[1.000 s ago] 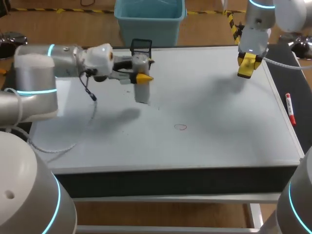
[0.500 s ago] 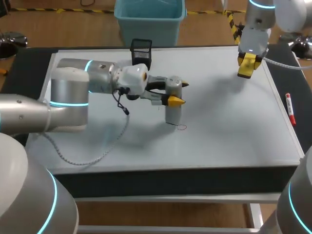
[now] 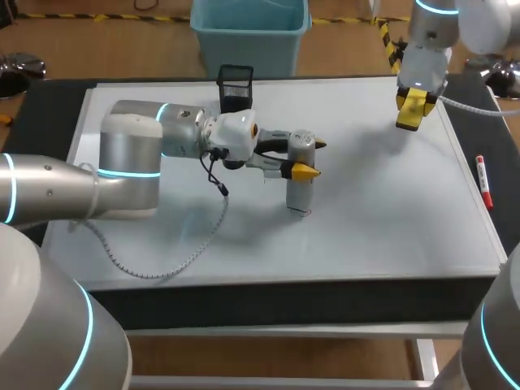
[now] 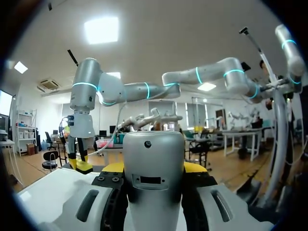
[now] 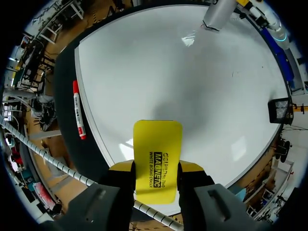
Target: Pick up the inspection probe, press it on each red-marked spot on the whiteboard one by one, put down the probe, pick up the eraser, and wipe off all the red marks.
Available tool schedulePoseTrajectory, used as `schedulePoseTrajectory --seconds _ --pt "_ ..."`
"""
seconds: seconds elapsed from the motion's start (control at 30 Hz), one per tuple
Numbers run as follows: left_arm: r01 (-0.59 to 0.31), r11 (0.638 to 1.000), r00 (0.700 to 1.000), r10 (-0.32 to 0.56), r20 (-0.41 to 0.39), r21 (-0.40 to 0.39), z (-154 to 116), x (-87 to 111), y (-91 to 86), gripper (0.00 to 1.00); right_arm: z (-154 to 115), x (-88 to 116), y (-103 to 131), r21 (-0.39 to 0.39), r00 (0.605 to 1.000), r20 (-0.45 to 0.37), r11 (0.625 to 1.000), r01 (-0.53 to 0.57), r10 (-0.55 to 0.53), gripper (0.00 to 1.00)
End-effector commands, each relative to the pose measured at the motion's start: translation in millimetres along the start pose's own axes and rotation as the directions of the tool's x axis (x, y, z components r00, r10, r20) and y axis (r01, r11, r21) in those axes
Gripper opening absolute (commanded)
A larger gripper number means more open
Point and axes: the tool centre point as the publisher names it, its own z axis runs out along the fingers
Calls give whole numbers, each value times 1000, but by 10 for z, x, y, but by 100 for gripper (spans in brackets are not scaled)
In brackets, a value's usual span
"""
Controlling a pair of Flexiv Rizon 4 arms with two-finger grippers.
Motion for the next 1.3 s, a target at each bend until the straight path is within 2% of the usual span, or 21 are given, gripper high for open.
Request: schedulePoseTrajectory --seconds 0.03,1.3 --pt "3 1000 1000 -3 -6 0 10 -23 16 0 -8 4 -5 1 1000 -2 1000 2 -2 0" --pt "48 998 999 -49 -21 -31 13 -3 173 0 -8 4 -5 1 1000 -2 1000 2 -2 0"
